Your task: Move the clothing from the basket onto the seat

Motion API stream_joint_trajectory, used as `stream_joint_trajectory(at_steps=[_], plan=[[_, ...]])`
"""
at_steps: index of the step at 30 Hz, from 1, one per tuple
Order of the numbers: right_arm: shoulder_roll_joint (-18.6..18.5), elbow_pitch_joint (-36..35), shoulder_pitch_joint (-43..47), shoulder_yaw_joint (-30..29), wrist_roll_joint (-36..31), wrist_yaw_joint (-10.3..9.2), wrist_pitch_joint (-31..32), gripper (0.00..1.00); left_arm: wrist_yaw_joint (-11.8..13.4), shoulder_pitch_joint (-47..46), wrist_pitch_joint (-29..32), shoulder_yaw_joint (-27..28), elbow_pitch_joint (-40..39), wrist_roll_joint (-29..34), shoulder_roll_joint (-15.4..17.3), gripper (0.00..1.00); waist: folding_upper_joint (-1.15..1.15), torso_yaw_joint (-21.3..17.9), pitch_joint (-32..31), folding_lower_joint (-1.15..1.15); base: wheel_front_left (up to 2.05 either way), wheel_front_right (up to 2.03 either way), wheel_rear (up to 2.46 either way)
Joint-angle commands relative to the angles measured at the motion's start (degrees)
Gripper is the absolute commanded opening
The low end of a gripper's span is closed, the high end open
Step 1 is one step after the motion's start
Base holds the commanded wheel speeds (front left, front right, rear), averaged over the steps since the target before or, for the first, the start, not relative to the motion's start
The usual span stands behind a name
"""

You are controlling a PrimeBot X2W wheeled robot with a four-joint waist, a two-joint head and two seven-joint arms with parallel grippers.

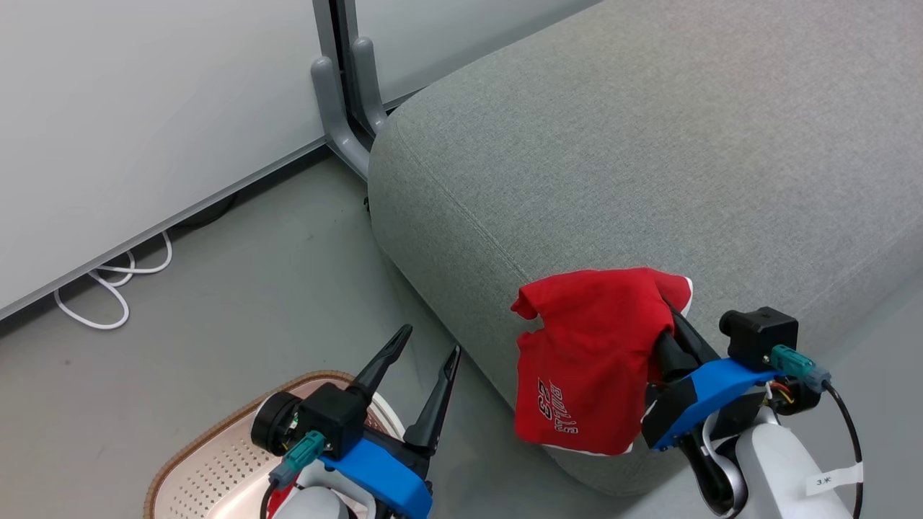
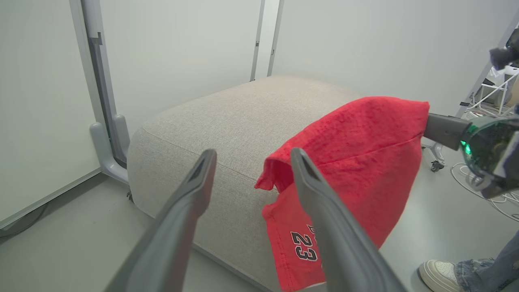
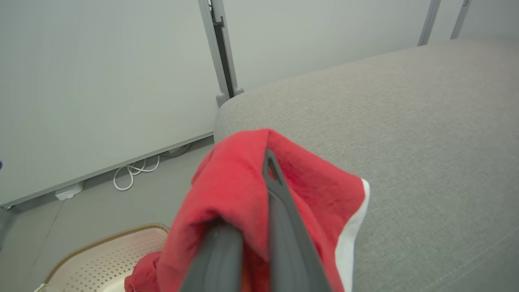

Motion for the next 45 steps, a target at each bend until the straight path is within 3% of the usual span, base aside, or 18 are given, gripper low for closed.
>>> stream_joint_trajectory(at_steps=[1, 15, 23, 31, 45], plan=[[-0.1, -0.4, 0.3, -0.2, 0.0, 0.03, -0.3, 0.0, -0.1, -0.8, -0.3, -0.3, 0.3, -0.3, 0.3, 1.0, 0.0, 0.0, 0.0, 0.0, 0.0, 0.0, 0.0], [-0.1, 0.4, -1.2, 0.4, 0.4, 0.03, -0.2, 0.0, -0.1, -0.9, -0.3, 0.4, -0.2, 0.0, 1.1, 1.0, 0.0, 0.0, 1.1, 0.0, 0.0, 0.0, 0.0], [-0.1, 2.8, -10.0, -0.7, -1.6, 0.03, 1.8, 0.0, -0.1, -1.7, -0.3, 1.8, -1.5, 1.6, 2.6, 1.0, 0.0, -0.2, 5.1, 0.0, 0.0, 0.0, 0.0], [-3.2, 6.2, -24.0, -9.6, -2.5, 0.02, 3.6, 0.0, -0.1, -6.4, -0.3, 0.1, -3.3, 3.3, 5.5, 1.0, 0.0, 4.5, 13.7, 0.0, 0.0, 0.0, 0.0], [-13.0, 11.1, -40.8, -34.0, -5.6, 0.03, 1.2, 0.0, -0.1, -14.3, -0.3, -1.5, -9.6, 5.8, 10.8, 1.0, 0.0, 12.4, 29.0, 0.0, 0.0, 0.0, 0.0]])
